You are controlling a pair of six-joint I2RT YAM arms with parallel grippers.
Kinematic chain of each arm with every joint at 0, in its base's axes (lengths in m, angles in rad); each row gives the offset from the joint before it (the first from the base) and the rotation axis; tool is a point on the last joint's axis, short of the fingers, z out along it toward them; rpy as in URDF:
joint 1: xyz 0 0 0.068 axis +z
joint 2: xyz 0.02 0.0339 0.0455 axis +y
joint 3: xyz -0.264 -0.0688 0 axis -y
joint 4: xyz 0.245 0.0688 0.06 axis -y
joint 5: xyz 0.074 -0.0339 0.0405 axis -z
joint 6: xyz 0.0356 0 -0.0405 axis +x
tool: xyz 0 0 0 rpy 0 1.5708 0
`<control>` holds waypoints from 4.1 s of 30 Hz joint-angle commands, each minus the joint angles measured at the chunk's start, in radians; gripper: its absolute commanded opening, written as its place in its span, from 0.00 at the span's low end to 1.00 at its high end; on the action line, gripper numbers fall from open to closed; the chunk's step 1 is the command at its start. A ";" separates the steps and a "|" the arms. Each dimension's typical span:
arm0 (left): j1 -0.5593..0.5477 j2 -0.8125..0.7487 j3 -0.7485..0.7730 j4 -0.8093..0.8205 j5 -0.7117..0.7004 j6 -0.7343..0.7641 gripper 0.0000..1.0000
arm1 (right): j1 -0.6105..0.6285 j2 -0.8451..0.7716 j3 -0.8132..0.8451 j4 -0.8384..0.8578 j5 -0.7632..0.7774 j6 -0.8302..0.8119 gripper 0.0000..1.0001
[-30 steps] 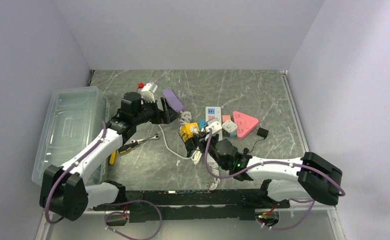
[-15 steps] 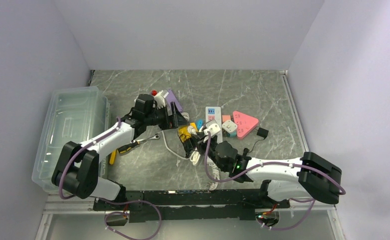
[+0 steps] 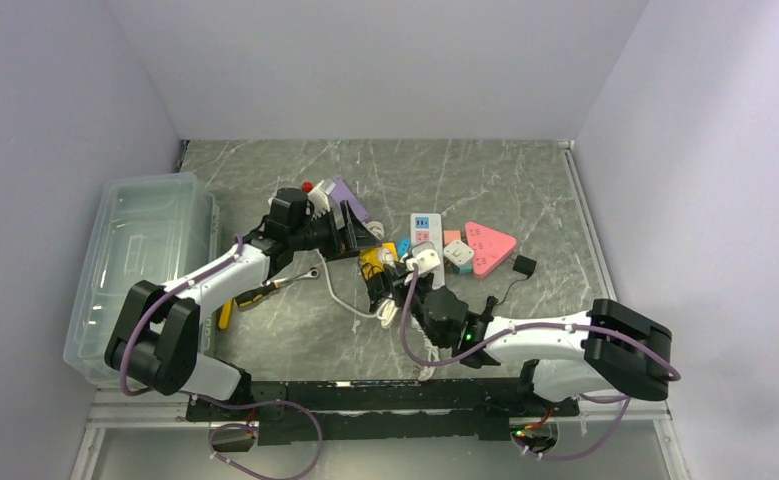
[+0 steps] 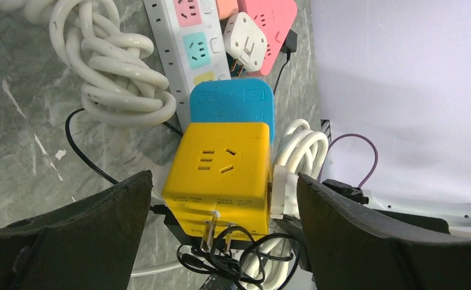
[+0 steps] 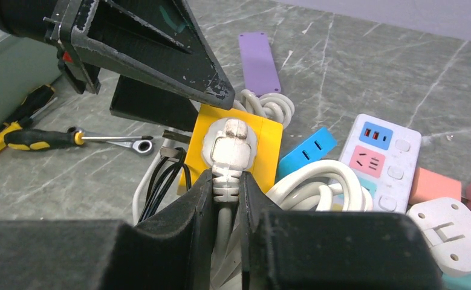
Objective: Pull the plug off the socket
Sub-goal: Remove the plug from the socket.
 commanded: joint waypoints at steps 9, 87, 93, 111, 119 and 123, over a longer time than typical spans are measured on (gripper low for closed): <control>0.004 0.029 0.000 0.020 0.015 -0.052 0.94 | 0.063 0.031 0.090 0.354 0.149 -0.042 0.00; 0.003 0.014 0.000 -0.106 -0.215 0.139 0.00 | -0.107 0.060 0.085 -0.015 -0.201 0.215 0.00; 0.003 0.026 0.007 -0.130 -0.240 0.141 0.00 | -0.025 0.096 0.099 0.033 -0.119 0.078 0.00; 0.003 0.019 0.010 -0.159 -0.282 0.147 0.00 | -0.052 0.069 0.085 0.011 -0.145 0.216 0.00; 0.003 0.027 0.010 -0.162 -0.297 0.152 0.00 | -0.195 0.026 0.032 -0.001 -0.296 0.372 0.00; 0.003 0.027 0.010 -0.164 -0.298 0.153 0.00 | -0.195 0.026 0.036 0.002 -0.299 0.351 0.00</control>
